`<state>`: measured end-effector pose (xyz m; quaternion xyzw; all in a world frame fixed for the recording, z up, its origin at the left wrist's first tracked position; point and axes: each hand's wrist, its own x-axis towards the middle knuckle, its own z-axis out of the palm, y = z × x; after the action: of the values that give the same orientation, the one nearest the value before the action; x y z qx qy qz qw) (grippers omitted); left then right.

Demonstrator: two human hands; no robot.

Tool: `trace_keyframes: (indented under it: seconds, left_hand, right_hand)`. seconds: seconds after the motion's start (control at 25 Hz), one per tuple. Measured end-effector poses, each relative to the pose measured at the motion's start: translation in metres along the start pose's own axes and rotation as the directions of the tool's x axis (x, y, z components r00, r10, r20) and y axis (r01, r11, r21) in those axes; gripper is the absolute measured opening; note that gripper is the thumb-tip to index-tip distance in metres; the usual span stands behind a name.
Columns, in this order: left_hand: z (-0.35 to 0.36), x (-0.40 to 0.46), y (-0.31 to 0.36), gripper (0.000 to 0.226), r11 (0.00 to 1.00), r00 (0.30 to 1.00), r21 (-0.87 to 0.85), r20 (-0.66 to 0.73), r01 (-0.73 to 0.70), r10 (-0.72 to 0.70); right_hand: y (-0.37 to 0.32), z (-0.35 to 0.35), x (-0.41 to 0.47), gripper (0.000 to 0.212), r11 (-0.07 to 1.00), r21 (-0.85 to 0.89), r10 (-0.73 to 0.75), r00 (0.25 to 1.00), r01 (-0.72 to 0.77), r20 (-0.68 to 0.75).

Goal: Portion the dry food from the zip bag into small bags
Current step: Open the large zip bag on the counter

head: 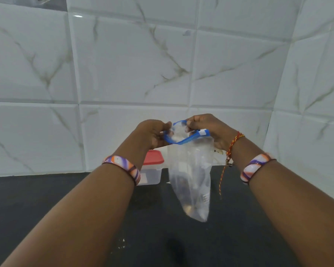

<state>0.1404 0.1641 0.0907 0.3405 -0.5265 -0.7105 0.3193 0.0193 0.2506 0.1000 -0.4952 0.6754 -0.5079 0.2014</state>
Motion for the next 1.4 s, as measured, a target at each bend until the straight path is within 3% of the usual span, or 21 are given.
trace_keyframes:
  seconds: [0.04, 0.12, 0.2, 0.28, 0.32, 0.4, 0.48, 0.56, 0.64, 0.8, 0.96, 1.12, 1.32, 1.4]
  left_hand:
    - [0.000, 0.003, 0.000, 0.021, 0.977, 0.998, -0.203, 0.016, 0.058, -0.056]
    - [0.001, 0.008, -0.002, 0.020, 0.820, 0.989, -0.555, 0.044, 0.140, -0.139]
    - [0.002, 0.014, -0.007, 0.020, 0.672, 0.984, -0.723, 0.058, 0.159, -0.170]
    - [0.004, 0.015, -0.011, 0.012, 0.696, 0.988, -0.703, 0.066, 0.147, -0.141]
    - [0.004, 0.016, -0.012, 0.007, 0.790, 0.991, -0.601, 0.034, 0.122, -0.126]
    - [0.003, 0.014, -0.017, 0.029, 0.984, 0.994, -0.162, -0.067, 0.071, -0.082]
    - [0.002, 0.007, -0.025, 0.038, 0.984, 0.994, 0.167, -0.098, 0.061, -0.045]
    - [0.001, 0.001, -0.032, 0.029, 0.979, 0.988, 0.135, -0.008, 0.153, -0.153]
    - [-0.001, -0.004, -0.040, 0.010, 0.978, 0.977, -0.012, 0.057, 0.208, -0.207]
    - [0.000, -0.009, -0.060, 0.014, 0.906, 0.977, -0.374, 0.153, 0.196, -0.148]
    - [-0.007, -0.019, -0.079, 0.022, 0.874, 0.954, -0.425, 0.272, 0.235, -0.124]
    - [-0.008, -0.016, -0.087, 0.029, 0.805, 0.967, -0.548, 0.227, 0.225, -0.116]
    - [-0.010, -0.018, -0.086, 0.029, 0.618, 0.970, -0.749, 0.201, 0.240, -0.134]
    - [-0.011, -0.016, -0.086, 0.033, 0.627, 0.967, -0.737, 0.211, 0.253, -0.142]
  right_hand:
    - [0.001, -0.006, -0.001, 0.011, 0.990, -0.140, 0.038, 0.998, -0.032, 0.042]
    - [0.004, -0.014, -0.005, 0.012, 0.934, -0.322, 0.199, 0.974, -0.155, 0.107]
    - [0.012, -0.014, -0.004, 0.014, 0.942, -0.142, 0.322, 0.938, -0.304, 0.128]
    - [0.022, -0.010, 0.005, 0.018, 0.847, 0.350, 0.381, 0.916, -0.401, 0.127]
    - [0.027, -0.005, 0.010, 0.017, 0.728, 0.571, 0.387, 0.915, -0.379, 0.114]
    - [0.033, 0.011, 0.017, 0.022, 0.588, 0.756, 0.391, 0.919, -0.288, 0.046]
    - [0.036, 0.029, 0.014, 0.030, 0.604, 0.767, 0.380, 0.924, -0.216, -0.039]
    - [0.039, 0.038, 0.009, 0.024, 0.643, 0.746, 0.366, 0.925, -0.173, -0.101]
    - [0.042, 0.043, 0.003, 0.014, 0.622, 0.769, 0.353, 0.929, -0.147, -0.108]
    - [0.057, 0.041, -0.009, 0.030, 0.379, 0.925, 0.408, 0.903, -0.036, -0.132]
    - [0.068, 0.042, -0.022, 0.031, 0.099, 0.995, 0.472, 0.879, 0.026, -0.070]
    - [0.065, 0.055, -0.017, 0.027, 0.133, 0.991, 0.498, 0.865, -0.006, -0.061]
    - [0.065, 0.058, -0.014, 0.018, 0.562, 0.819, 0.503, 0.834, -0.116, -0.227]
    - [0.070, 0.065, -0.020, 0.014, 0.576, 0.798, 0.519, 0.833, -0.176, -0.191]
